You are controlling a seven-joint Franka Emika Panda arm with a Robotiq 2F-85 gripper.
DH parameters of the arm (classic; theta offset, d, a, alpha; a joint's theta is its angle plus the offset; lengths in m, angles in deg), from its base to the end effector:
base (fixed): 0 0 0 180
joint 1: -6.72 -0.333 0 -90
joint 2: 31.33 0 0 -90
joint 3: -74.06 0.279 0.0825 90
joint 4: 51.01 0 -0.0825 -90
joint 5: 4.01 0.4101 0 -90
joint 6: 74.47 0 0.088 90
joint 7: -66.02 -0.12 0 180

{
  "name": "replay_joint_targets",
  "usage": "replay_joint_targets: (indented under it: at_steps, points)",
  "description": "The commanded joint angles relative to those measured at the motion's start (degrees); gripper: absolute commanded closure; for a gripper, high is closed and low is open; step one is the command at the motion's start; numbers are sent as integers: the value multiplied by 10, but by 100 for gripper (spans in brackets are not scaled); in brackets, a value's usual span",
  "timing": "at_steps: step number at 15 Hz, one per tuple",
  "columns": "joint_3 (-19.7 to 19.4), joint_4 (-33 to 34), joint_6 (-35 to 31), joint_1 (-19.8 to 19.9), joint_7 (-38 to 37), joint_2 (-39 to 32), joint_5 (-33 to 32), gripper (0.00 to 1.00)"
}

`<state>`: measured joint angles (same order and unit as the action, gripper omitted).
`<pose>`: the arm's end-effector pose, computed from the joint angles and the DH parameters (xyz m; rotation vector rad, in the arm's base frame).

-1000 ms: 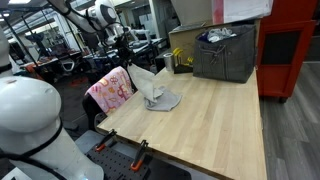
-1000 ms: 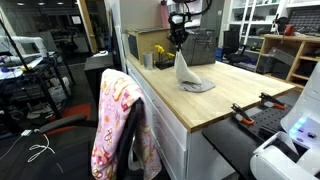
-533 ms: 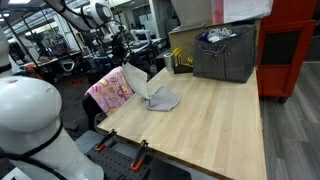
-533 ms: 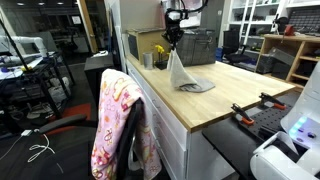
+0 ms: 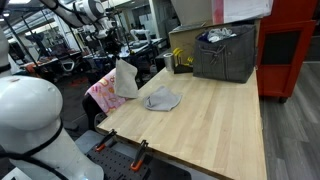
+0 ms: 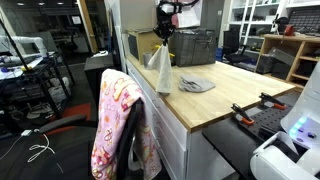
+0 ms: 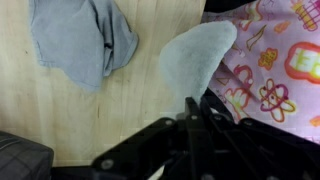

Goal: Put the white towel on the backrest of the jersey

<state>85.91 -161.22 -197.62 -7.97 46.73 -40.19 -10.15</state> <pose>0.5576 0.2697 0.3575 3.0996 0.2769 0.1444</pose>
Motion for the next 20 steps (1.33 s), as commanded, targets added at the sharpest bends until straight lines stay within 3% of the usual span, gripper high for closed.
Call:
replay_joint_targets:
  at_steps: [1,20]
  points:
    - [8,29,29,-12,14,-3,-1,99]
    - [34,134,91,-72,26,-49,-14,99]
